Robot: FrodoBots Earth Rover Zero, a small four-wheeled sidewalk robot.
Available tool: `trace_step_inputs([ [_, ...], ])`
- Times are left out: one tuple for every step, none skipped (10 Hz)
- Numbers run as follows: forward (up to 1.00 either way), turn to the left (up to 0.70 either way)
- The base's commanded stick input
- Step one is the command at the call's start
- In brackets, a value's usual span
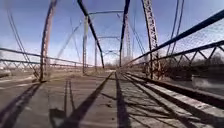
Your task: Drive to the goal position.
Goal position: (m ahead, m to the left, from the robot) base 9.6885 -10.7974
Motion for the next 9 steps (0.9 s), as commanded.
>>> trace_step_inputs([
  [1.00, 0.00],
  [1.00, 0.00],
  [1.00, 0.00],
  [1.00, 0.00],
  [1.00, 0.00],
  [1.00, 0.00],
  [1.00, 0.00],
  [1.00, 0.00],
  [1.00, 0.00],
])
